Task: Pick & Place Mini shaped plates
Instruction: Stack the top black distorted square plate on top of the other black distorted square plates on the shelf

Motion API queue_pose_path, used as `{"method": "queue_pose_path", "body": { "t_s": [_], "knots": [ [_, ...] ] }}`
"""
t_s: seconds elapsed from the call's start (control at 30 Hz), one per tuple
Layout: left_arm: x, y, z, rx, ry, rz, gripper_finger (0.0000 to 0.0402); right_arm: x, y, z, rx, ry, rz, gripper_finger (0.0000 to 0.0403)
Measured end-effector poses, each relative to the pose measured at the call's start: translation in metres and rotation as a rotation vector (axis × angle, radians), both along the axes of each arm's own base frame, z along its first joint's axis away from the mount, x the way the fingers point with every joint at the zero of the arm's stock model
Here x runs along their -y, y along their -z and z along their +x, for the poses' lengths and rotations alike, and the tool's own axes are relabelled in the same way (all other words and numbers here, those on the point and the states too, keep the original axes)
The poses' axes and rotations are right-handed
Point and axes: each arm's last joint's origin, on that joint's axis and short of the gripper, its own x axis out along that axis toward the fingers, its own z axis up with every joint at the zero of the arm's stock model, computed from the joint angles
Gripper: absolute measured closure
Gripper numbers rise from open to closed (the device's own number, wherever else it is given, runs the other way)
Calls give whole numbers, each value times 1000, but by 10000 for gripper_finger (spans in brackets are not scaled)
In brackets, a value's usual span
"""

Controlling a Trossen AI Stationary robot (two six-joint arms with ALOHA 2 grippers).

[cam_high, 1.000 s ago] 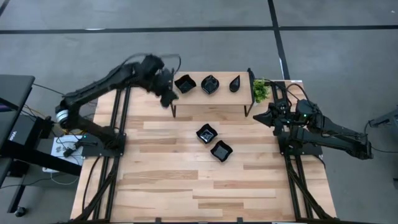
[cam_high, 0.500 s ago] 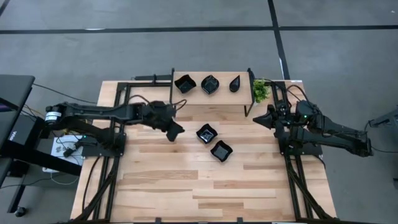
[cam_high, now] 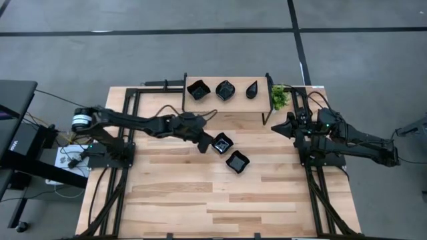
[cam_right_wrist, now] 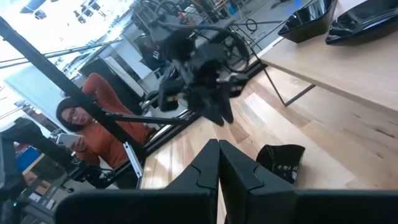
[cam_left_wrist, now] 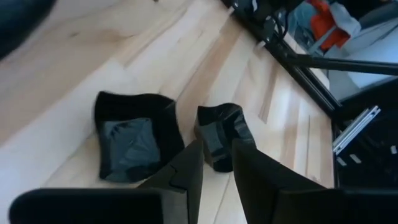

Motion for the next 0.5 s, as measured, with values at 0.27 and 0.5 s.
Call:
{"method": "queue_pose_path", "body": {
  "t_s": [0.27, 0.5],
  "knots": [
    [-5, 18, 38, -47, 9, 15, 331, 0, 0, 0, -3, -2, -1, 401],
    [-8, 35, 32, -211, -44, -18, 347, 0, 0, 0, -3, -6, -1, 401]
  ]
}}
